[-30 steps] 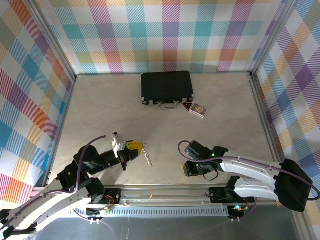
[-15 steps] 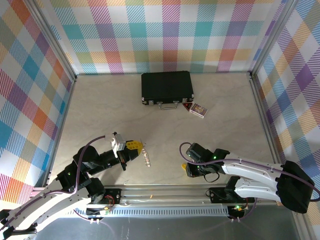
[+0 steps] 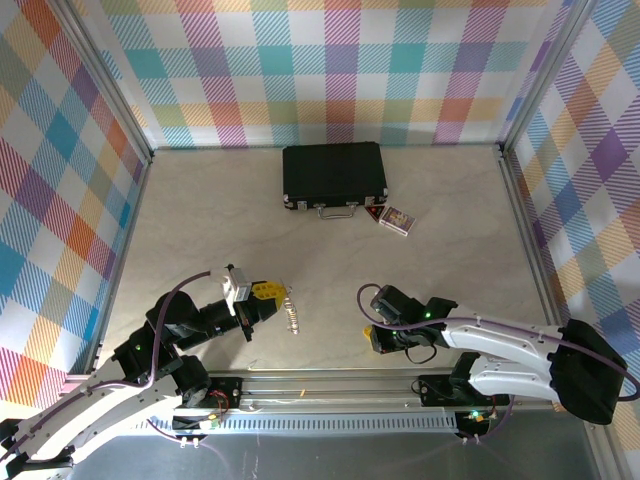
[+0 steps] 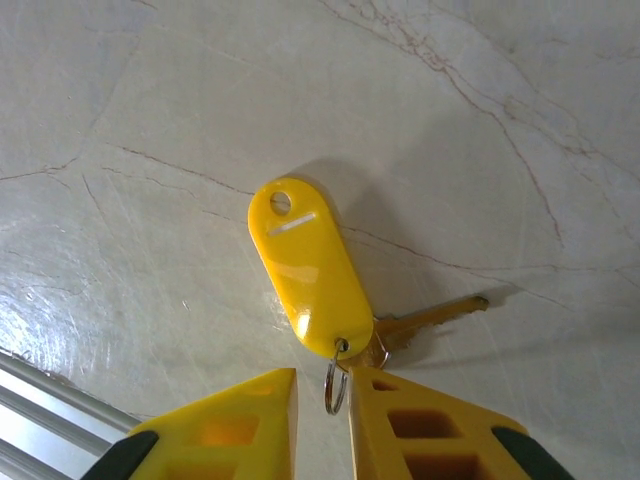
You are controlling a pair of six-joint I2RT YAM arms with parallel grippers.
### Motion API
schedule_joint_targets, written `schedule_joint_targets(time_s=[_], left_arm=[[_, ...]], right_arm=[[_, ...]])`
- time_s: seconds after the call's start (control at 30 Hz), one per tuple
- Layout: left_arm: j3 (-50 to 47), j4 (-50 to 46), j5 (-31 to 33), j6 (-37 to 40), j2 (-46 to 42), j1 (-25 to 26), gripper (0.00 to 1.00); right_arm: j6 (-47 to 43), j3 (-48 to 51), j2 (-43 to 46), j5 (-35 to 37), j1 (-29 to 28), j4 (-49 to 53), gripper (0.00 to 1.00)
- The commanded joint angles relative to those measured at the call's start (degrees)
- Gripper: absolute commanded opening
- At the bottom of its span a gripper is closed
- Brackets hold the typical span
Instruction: Put the keys on the keyring
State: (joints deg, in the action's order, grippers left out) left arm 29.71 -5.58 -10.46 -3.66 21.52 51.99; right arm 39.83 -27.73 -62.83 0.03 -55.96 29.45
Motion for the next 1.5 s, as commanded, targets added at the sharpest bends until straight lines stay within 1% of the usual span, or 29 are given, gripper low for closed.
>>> schedule_joint_targets(time_s=[0.0, 0.3, 0.57, 0.7, 0.87, 1.0, 1.13, 1.23, 1.3, 1.47], left_arm=[[0.9, 3.4, -1.1, -0.6, -0.9, -0.1, 0.00], [0.9, 3.3, -1.2, -0.7, -1.1, -0.1, 0.00], [1.0, 3.0, -1.1, -0.8, -1.7, 0.0, 0.00], [0.9, 2.9, -1.0, -0.8, -1.7, 0.0, 0.00], [1.2, 2.7, -1.3, -0.9, -1.7, -0.1, 0.00], [2.3, 1.6, -1.7, -0.6, -0.9, 0.0, 0.00], [1.9, 2.5, -2.8, -0.4, 0.7, 0.0, 0.00], [3.2, 2.0, -5.1, 0.0, 3.2, 0.0, 0.00], [4.7, 1.5, -7.3, 0.8, 4.7, 0.0, 0.00], [9.7, -1.5, -13.9, 4.0, 7.9, 0.0, 0.00]], right_arm=[[-0.8, 0.6, -0.4, 0.4, -0.5, -0.5, 0.20], [-1.9, -0.1, -1.5, 1.3, -0.5, 1.1, 0.16], [-2.5, -0.1, -1.9, 1.2, -0.5, 0.3, 0.13], [-2.8, -0.3, -1.8, 1.4, -0.5, 0.8, 0.09], [-4.0, -0.7, 1.3, 2.0, -0.7, 2.3, 0.04], [-8.1, -2.0, 7.1, 1.8, -1.2, 4.1, 0.00], [-12.9, -5.1, 15.2, 0.2, -1.6, 4.0, 0.00], [-17.5, -9.4, 18.6, -1.9, -2.0, 4.4, 0.00], [-21.1, -12.6, 19.1, -4.5, -2.1, 4.8, 0.00], [-31.0, -21.7, 17.4, -15.1, -2.3, 5.2, 0.00]])
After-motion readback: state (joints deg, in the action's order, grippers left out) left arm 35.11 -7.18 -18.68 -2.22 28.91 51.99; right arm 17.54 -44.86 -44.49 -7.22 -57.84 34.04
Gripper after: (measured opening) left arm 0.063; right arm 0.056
